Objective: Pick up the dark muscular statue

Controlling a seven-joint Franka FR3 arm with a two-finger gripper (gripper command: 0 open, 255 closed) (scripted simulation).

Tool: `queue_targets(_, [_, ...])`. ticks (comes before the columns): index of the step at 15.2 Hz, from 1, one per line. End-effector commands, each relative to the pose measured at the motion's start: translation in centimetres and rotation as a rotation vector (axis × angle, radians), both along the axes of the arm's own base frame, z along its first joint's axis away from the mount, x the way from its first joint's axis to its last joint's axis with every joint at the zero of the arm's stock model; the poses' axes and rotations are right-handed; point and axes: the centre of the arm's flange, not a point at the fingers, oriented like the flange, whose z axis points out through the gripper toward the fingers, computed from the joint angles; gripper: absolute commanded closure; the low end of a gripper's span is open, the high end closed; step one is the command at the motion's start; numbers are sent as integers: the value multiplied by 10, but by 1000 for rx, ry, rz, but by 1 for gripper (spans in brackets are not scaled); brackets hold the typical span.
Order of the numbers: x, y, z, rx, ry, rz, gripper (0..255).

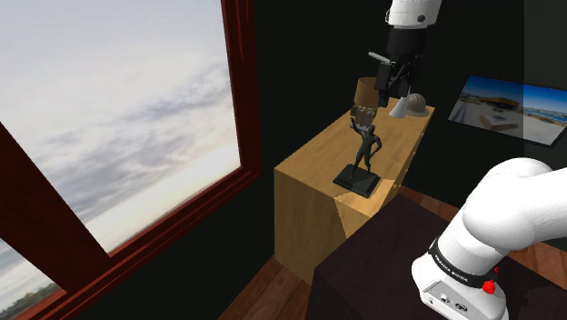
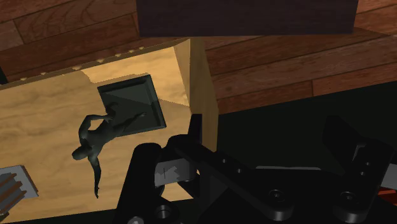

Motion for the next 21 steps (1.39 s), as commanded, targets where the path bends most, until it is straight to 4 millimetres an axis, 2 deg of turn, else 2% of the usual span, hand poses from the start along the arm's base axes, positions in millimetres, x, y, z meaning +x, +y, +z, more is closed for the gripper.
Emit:
queue_targets(1, [0, 0, 0, 0, 0, 0, 0])
queue_targets(21, [129, -189, -142, 31, 23, 34, 0])
